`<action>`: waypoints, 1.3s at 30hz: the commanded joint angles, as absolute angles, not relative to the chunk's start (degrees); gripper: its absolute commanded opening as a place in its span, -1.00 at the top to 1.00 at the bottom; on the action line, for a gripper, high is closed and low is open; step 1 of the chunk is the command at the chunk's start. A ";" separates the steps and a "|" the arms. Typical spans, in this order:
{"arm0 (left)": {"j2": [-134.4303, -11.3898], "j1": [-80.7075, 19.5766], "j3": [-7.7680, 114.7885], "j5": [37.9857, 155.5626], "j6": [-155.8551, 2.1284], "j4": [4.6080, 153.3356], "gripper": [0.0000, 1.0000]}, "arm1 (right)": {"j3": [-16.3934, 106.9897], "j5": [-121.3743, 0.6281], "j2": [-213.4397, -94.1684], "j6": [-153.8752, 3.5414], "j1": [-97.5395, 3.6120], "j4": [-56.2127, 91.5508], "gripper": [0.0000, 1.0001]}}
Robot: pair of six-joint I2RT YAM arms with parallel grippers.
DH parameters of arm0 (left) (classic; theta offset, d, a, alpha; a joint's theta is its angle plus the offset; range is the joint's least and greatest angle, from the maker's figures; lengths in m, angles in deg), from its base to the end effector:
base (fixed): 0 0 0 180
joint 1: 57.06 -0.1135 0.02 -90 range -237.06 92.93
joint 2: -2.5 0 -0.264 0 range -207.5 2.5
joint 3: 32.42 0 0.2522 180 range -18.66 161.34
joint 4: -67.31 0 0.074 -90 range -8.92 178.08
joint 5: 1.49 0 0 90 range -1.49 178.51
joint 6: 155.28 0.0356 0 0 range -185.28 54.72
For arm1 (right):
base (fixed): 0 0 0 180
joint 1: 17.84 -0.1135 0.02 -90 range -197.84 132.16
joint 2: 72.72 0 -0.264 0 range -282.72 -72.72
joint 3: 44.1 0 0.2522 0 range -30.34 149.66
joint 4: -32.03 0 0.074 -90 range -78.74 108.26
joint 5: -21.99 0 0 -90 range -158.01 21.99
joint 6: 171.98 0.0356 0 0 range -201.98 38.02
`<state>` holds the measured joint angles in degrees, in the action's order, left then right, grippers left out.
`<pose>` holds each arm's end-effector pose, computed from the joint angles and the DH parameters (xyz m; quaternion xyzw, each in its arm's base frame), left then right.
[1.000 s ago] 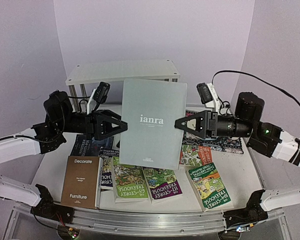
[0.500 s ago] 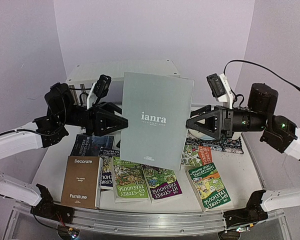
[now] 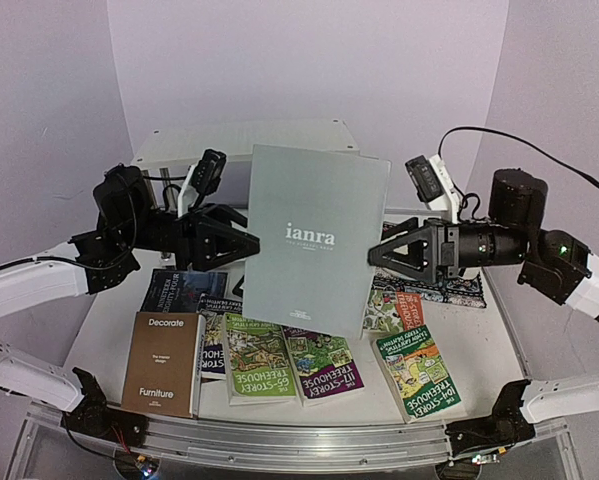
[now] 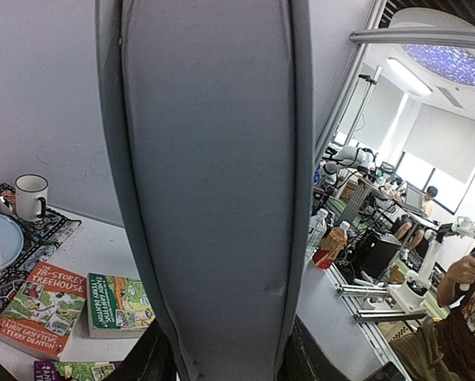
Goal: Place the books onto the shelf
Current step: Pass from the left arm to the right
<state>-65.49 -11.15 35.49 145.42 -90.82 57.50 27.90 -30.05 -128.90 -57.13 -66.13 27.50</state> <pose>0.1632 -0.2113 0.3737 0.4587 0.4934 -0.6418 0.3664 0.1272 0.1757 0.4216 -0.3680 0.5361 0.6013 0.4644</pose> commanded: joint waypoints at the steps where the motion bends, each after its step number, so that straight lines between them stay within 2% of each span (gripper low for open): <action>1: -65.83 -11.08 39.29 145.12 -91.18 54.21 0.62 | 29.70 -29.81 -128.88 -58.09 -66.24 28.32 -0.39; 14: -67.88 -11.10 40.34 144.51 -92.18 54.22 0.60 | 23.81 -33.51 -124.23 -63.01 -66.30 32.07 -0.32; 26: -68.61 -11.10 40.97 144.52 -92.01 54.21 0.60 | 23.38 -33.88 -125.01 -68.14 -68.19 29.34 -0.48; 39: -70.04 -11.08 41.45 144.19 -91.77 54.21 0.60 | 24.86 -34.75 -127.49 -68.41 -69.96 31.29 -0.21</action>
<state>-70.02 -11.15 38.32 144.79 -92.23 57.49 23.36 -34.66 -126.90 -68.04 -69.39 28.32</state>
